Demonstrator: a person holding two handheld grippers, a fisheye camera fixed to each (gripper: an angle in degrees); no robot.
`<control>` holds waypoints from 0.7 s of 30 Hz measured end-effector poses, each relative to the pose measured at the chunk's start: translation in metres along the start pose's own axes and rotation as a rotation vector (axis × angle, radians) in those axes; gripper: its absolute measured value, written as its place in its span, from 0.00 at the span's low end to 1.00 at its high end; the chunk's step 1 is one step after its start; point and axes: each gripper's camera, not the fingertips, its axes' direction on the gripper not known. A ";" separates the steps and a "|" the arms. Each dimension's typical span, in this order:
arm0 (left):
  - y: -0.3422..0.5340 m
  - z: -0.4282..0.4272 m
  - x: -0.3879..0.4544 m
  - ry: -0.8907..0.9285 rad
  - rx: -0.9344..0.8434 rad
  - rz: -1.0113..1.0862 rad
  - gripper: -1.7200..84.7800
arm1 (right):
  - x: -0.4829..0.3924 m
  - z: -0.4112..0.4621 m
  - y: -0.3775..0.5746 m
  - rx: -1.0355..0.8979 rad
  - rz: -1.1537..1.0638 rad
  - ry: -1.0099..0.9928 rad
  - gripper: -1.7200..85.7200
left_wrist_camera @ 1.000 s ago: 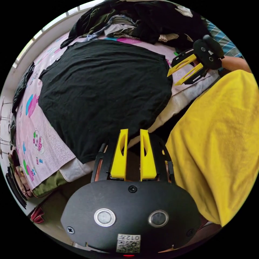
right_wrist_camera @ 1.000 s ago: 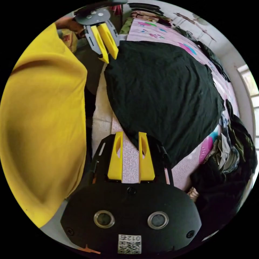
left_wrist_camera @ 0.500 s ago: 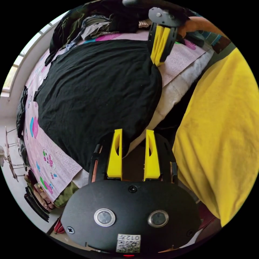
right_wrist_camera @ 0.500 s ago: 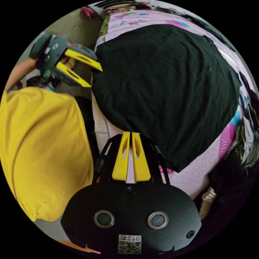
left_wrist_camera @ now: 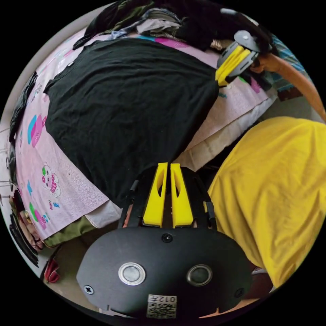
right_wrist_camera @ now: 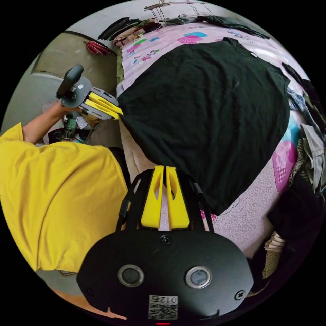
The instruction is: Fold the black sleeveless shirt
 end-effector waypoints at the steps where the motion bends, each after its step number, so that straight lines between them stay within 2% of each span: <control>1: 0.003 -0.011 -0.013 0.025 0.028 -0.006 0.02 | -0.001 -0.012 0.000 0.009 -0.009 -0.010 0.03; 4: 0.008 -0.031 -0.039 0.076 0.062 -0.012 0.02 | -0.007 -0.037 0.000 0.018 -0.031 -0.039 0.03; 15: 0.006 -0.069 -0.124 0.226 0.002 0.035 0.02 | -0.028 -0.111 -0.026 -0.044 -0.083 -0.070 0.03; 21: -0.037 -0.085 -0.229 0.242 -0.007 0.049 0.02 | 0.009 -0.165 -0.092 -0.062 -0.057 0.002 0.03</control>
